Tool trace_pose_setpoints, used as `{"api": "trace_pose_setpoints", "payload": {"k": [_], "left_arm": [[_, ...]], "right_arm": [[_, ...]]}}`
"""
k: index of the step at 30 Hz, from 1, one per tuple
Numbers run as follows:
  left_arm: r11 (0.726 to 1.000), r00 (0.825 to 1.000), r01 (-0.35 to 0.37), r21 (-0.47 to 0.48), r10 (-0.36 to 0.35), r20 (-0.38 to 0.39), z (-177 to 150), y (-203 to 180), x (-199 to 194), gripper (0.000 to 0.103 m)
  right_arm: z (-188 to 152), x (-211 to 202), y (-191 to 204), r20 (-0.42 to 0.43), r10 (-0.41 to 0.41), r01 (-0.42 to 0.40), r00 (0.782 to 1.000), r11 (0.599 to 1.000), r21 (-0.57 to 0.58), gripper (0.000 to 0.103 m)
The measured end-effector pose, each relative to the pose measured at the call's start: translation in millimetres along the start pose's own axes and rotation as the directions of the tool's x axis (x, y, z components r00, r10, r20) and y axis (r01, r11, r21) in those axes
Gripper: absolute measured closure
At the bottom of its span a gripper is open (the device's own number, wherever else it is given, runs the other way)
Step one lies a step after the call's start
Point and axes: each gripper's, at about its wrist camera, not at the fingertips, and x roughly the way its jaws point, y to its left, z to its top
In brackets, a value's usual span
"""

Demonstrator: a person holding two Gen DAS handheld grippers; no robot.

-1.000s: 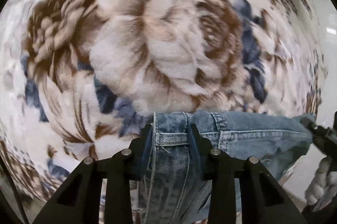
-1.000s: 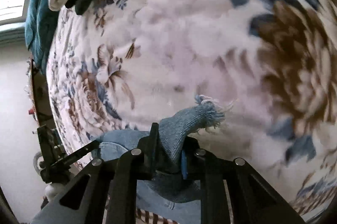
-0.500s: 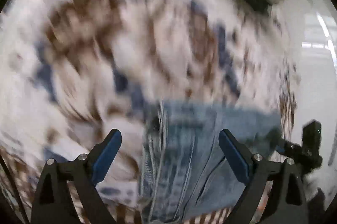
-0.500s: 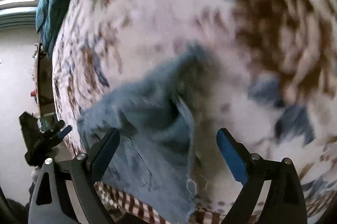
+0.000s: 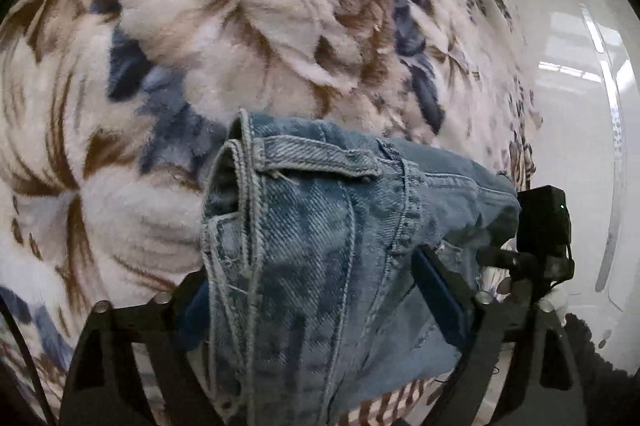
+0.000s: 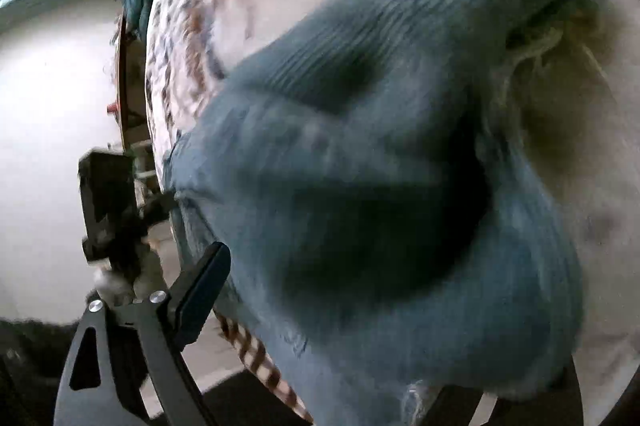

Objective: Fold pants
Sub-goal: 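Carry the folded shorts with both grippers toward the stack of folded clothes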

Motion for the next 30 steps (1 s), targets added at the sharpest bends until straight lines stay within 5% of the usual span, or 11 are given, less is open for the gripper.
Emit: {"api": "trace_pose_setpoints", "payload": {"k": [2, 4, 5, 6, 11, 21, 30], "left_arm": [[1.000, 1.000, -0.001, -0.007, 0.001, 0.007, 1.8, 0.5, 3.8, 0.034], [1.000, 1.000, -0.010, 0.008, 0.010, 0.018, 0.2, 0.6, -2.6, 0.043], [0.999, 0.999, -0.028, 0.029, 0.028, 0.024, -2.4, -1.4, -6.1, 0.048], [0.998, 0.999, -0.042, 0.047, 0.041, 0.024, -4.3, -5.2, -6.1, 0.052], [0.995, 0.997, -0.072, 0.074, 0.069, 0.043, -10.4, -17.7, -17.5, 0.071], [0.990, 0.991, -0.047, 0.130, 0.030, 0.129, -11.0, -55.0, -62.8, 0.078], [0.980, 0.964, 0.025, 0.195, -0.075, 0.254, 64.6, -119.7, -119.8, 0.078]], "right_arm": [[1.0, -2.1, 2.5, 0.010, -0.014, 0.014, 1.000, 1.000, -0.016, 0.009], [-4.8, -2.4, 13.0, 0.029, -0.063, 0.065, 0.998, 0.996, -0.067, 0.022], [-8.1, -0.3, 17.2, 0.032, -0.089, 0.091, 0.996, 0.993, -0.078, 0.056], [-10.3, -1.3, 18.3, 0.035, -0.076, 0.078, 0.997, 0.994, -0.071, 0.077], [-18.2, -11.4, 31.5, 0.102, -0.115, 0.125, 0.988, 0.988, -0.092, 0.087], [-38.6, -58.8, 94.0, 0.238, -0.087, 0.123, 0.967, 0.983, -0.139, 0.090], [10.1, -152.9, 169.3, 0.375, -0.044, 0.140, 0.926, 0.962, -0.235, 0.090]]}}
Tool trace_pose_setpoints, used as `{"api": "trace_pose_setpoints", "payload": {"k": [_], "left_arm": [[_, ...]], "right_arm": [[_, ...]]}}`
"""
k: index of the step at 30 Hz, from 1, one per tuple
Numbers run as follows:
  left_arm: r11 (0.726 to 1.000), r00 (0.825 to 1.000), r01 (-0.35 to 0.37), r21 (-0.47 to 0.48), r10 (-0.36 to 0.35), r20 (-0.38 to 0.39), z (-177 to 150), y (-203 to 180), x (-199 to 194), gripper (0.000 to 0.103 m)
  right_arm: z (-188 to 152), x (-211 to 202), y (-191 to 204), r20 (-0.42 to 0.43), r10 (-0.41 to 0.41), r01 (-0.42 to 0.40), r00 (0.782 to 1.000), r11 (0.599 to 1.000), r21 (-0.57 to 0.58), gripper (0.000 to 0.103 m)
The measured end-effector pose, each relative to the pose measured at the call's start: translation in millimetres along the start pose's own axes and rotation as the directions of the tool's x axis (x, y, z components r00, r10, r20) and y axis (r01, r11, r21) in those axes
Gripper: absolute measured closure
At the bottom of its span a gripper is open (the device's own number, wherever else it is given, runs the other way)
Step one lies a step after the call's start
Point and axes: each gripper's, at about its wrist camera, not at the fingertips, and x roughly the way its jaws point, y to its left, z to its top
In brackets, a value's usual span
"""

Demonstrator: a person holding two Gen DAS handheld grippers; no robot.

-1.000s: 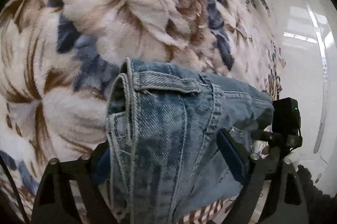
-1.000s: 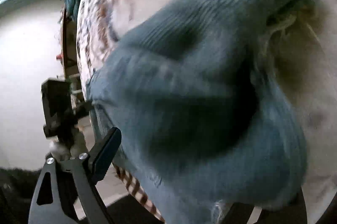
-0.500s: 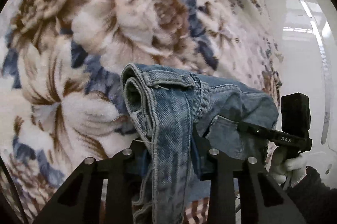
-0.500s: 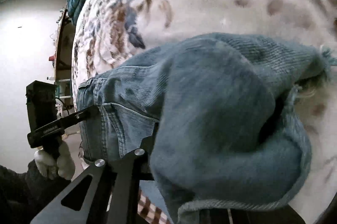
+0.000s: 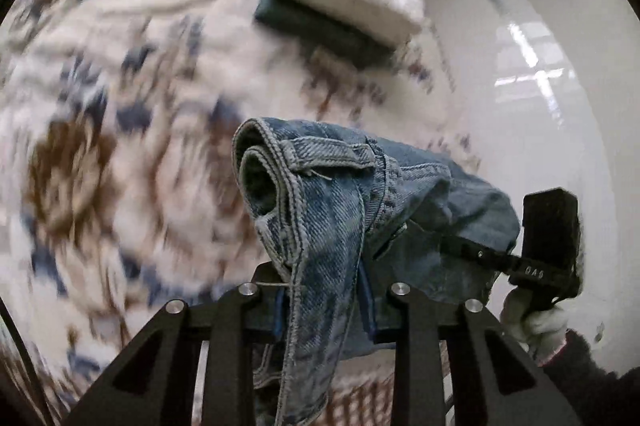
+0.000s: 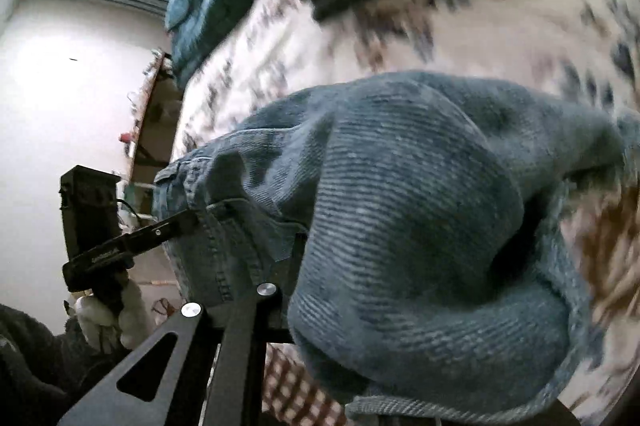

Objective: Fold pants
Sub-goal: 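Carry the folded shorts with both grippers toward the stack of folded clothes, then lower the shorts onto the clothes stack and open both grippers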

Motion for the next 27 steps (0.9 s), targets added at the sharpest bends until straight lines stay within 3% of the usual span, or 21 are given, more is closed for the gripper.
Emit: {"api": "trace_pose_setpoints", "payload": {"k": [4, 8, 12, 15, 18, 22, 23, 24, 26, 27], "left_arm": [[0.998, 0.996, 0.030, 0.054, -0.035, 0.087, 85.2, -27.2, -8.0, 0.078], [0.993, 0.986, 0.022, 0.114, -0.041, 0.163, 183.4, -50.9, -5.5, 0.078], [0.993, 0.982, -0.004, 0.116, -0.018, 0.190, 280.0, -56.9, 20.5, 0.078], [0.991, 0.984, -0.054, 0.122, 0.032, 0.175, 346.7, -56.0, 54.8, 0.078], [0.983, 0.987, -0.116, 0.142, 0.098, 0.129, 398.2, -50.7, 100.0, 0.078], [0.963, 0.974, -0.226, 0.150, 0.222, 0.043, 427.3, -36.0, 160.1, 0.074], [0.953, 0.966, -0.259, 0.157, 0.259, 0.019, 430.2, -30.5, 172.4, 0.069], [0.949, 0.962, -0.272, 0.160, 0.273, 0.015, 429.9, -30.5, 174.6, 0.067], [0.939, 0.950, -0.311, 0.148, 0.312, 0.018, 432.1, -25.1, 173.7, 0.057], [0.937, 0.947, -0.320, 0.139, 0.320, 0.020, 430.1, -23.3, 169.8, 0.055]], "right_arm": [[90.2, -23.0, 30.8, 0.069, -0.004, 0.009, 0.998, 0.997, -0.071, 0.090], [202.8, -37.7, 47.1, 0.125, -0.027, 0.043, 0.992, 0.991, -0.129, 0.090], [318.1, -23.1, 55.8, 0.137, -0.072, 0.093, 0.988, 0.983, -0.156, 0.090], [402.8, 9.9, 40.5, 0.105, -0.139, 0.152, 0.985, 0.980, -0.130, 0.090], [455.1, 43.8, 14.4, 0.073, -0.217, 0.223, 0.973, 0.972, -0.078, 0.090], [475.2, 74.8, -27.0, 0.030, -0.307, 0.307, 0.951, 0.952, 0.005, 0.090], [478.6, 74.5, -36.5, 0.030, -0.317, 0.315, 0.948, 0.948, 0.042, 0.084], [478.8, 73.9, -43.3, 0.029, -0.318, 0.316, 0.948, 0.947, 0.063, 0.068], [477.9, 62.8, -52.0, 0.050, -0.334, 0.329, 0.941, 0.940, 0.088, 0.047], [475.2, 57.8, -50.0, 0.065, -0.382, 0.378, 0.922, 0.923, 0.070, 0.036]]}}
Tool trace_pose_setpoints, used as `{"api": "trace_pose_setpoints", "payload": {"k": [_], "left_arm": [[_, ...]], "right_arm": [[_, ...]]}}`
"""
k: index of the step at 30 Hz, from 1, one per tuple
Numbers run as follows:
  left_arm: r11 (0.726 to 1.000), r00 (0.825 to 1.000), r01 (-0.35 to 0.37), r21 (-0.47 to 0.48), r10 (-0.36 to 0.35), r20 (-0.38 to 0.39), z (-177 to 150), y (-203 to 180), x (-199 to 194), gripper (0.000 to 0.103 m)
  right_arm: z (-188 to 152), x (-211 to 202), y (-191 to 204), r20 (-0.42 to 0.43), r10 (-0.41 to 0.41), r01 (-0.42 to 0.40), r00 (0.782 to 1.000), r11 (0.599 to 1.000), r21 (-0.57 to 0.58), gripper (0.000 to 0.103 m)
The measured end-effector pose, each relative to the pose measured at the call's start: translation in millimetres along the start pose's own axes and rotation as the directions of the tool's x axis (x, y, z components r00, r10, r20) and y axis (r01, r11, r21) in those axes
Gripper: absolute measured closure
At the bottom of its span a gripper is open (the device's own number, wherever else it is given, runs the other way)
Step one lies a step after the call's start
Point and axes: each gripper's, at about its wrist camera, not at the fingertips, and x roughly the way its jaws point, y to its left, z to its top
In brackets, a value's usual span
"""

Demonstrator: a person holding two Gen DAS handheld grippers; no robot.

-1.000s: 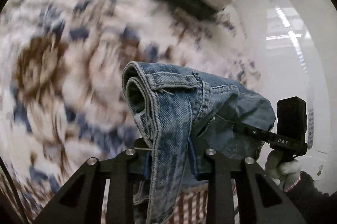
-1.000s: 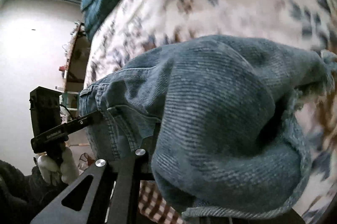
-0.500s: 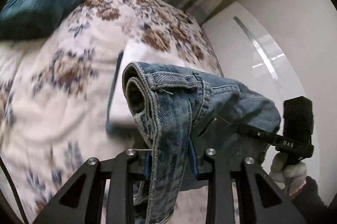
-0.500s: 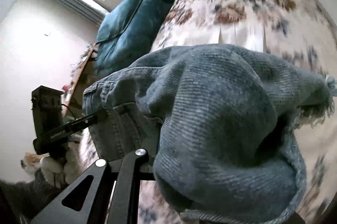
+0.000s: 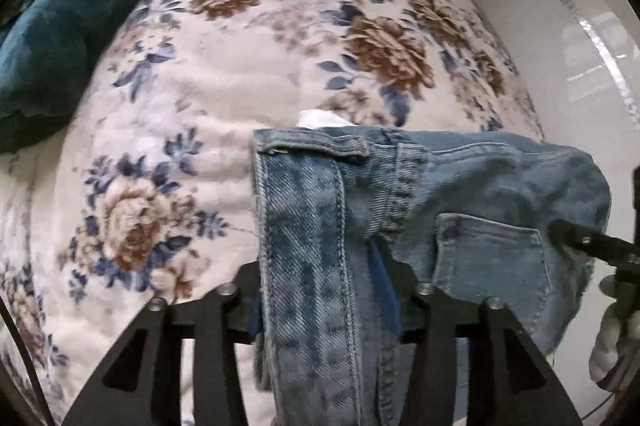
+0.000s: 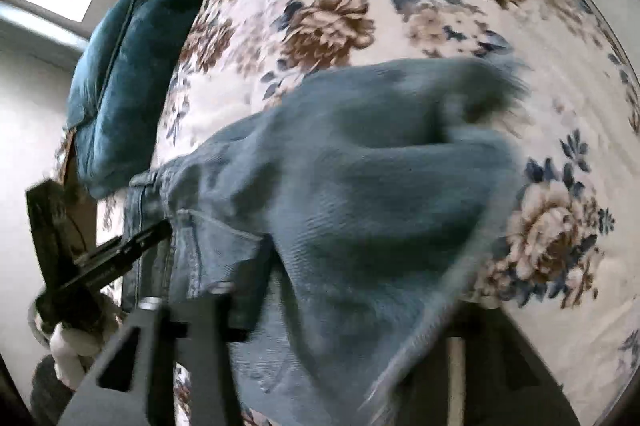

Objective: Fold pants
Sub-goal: 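Lower the shorts onto the clothes stack and open both grippers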

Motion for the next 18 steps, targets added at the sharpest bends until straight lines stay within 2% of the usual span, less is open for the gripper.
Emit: {"api": "trace_pose_setpoints", "payload": {"k": [1, 2, 3, 5, 7, 8, 10, 15, 18], "left_arm": [[1.000, 1.000, -0.010, -0.001, 0.010, -0.001, -1.7, 0.0, -4.0, 0.051], [0.999, 0.999, -0.034, 0.006, 0.034, -0.002, -5.8, 1.3, -5.8, 0.045], [0.998, 0.998, -0.061, 0.010, 0.061, -0.003, -7.6, 1.3, -7.1, 0.044], [0.996, 0.996, -0.092, -0.001, 0.092, 0.015, -20.5, 1.3, -19.6, 0.044], [0.991, 0.989, -0.130, -0.013, 0.130, 0.064, -34.7, -3.4, -40.6, 0.043], [0.989, 0.984, -0.147, -0.008, 0.147, 0.100, -44.4, -9.0, -53.4, 0.032], [0.984, 0.974, -0.175, 0.024, 0.169, 0.152, -69.7, -24.3, -80.0, 0.015], [0.965, 0.950, -0.257, 0.049, 0.243, 0.194, -127.9, -60.3, -138.6, 0.014], [0.969, 0.950, -0.246, 0.038, 0.233, 0.210, -164.4, -79.8, -183.9, 0.014]], "right_arm": [[-3.2, -4.9, 1.3, 0.015, -0.075, 0.075, 0.997, 0.997, -0.030, 0.029], [-6.2, -6.7, 2.6, 0.026, -0.171, 0.172, 0.985, 0.983, -0.063, 0.021], [-9.6, -8.9, 4.6, 0.024, -0.208, 0.209, 0.978, 0.975, -0.077, 0.021], [-21.4, -19.4, 12.0, 0.040, -0.225, 0.228, 0.974, 0.971, -0.076, 0.021], [-39.4, -39.4, 27.1, 0.088, -0.243, 0.250, 0.966, 0.965, -0.081, 0.020], [-52.7, -51.8, 37.6, 0.123, -0.259, 0.270, 0.958, 0.959, -0.089, 0.012], [-80.0, -72.4, 54.6, 0.173, -0.301, 0.319, 0.938, 0.943, -0.091, 0.008], [-163.4, -136.6, 90.1, 0.243, -0.373, 0.395, 0.895, 0.917, -0.048, 0.008], [-209.9, -179.3, 104.1, 0.280, -0.389, 0.412, 0.878, 0.911, -0.026, 0.008]]}}
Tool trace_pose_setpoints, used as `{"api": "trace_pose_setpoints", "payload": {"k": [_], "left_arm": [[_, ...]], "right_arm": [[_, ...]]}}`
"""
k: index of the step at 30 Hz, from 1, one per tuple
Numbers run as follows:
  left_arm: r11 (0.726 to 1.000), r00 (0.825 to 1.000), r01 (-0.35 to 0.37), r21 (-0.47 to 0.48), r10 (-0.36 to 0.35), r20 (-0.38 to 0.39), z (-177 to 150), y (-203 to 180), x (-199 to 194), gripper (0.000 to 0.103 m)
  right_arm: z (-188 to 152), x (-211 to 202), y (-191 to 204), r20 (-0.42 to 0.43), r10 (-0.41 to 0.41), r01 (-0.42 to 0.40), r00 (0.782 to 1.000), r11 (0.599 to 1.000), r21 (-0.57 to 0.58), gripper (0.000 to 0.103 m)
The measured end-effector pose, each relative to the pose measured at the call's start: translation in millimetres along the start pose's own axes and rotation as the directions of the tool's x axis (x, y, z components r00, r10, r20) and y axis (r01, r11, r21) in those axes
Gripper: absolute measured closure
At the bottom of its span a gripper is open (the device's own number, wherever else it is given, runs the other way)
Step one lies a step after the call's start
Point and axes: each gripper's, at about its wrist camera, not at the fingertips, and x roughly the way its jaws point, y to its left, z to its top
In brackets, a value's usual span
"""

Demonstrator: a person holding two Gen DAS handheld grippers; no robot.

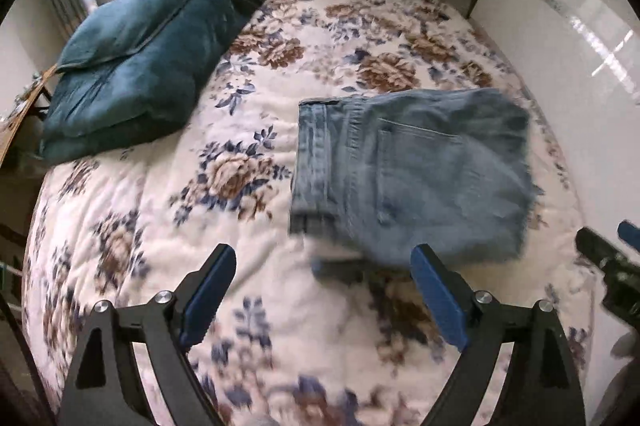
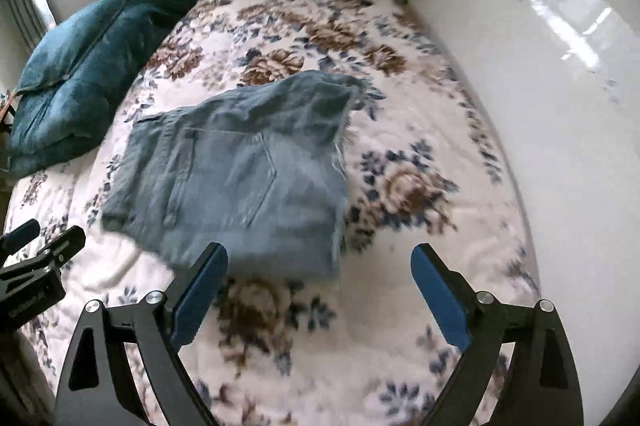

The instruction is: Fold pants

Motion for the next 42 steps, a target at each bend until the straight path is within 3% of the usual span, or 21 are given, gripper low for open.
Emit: {"api": "trace_pose_setpoints", "payload": {"k": [12, 18, 25, 34, 38, 42], "left_arm": [[1.000, 0.987, 0.013, -0.003, -0.012, 0.160, -83.3, -18.4, -225.0, 0.014], [1.000, 0.970, 0.010, -0.014, -0.006, 0.243, -132.0, -15.7, -338.0, 0.014], [1.000, 0.951, 0.007, -0.013, -0.002, 0.310, -192.3, -2.6, -441.2, 0.014], [0.999, 0.934, 0.025, 0.031, -0.034, 0.355, -248.0, 10.6, -520.7, 0.014], [0.998, 0.941, 0.038, 0.046, -0.051, 0.335, -265.1, 13.8, -536.4, 0.014], [1.000, 0.954, 0.005, 0.031, -0.014, 0.299, -269.2, 11.8, -544.7, 0.014]], "right_arm": [[-90.8, -253.7, -21.8, 0.184, 0.012, -0.006, 0.983, 0.999, -0.037, 0.008], [-140.8, -375.8, -30.1, 0.251, 0.027, -0.013, 0.968, 0.998, -0.056, 0.008], [-212.3, -511.0, -37.0, 0.325, 0.041, -0.028, 0.945, 0.999, -0.046, 0.008], [-296.6, -626.1, -27.0, 0.362, 0.032, -0.023, 0.932, 0.999, -0.029, 0.008], [-321.2, -660.9, -25.2, 0.373, 0.043, -0.040, 0.927, 0.999, -0.015, 0.008], [-324.4, -674.4, -31.1, 0.337, 0.056, -0.053, 0.940, 0.998, -0.018, 0.008]]}}
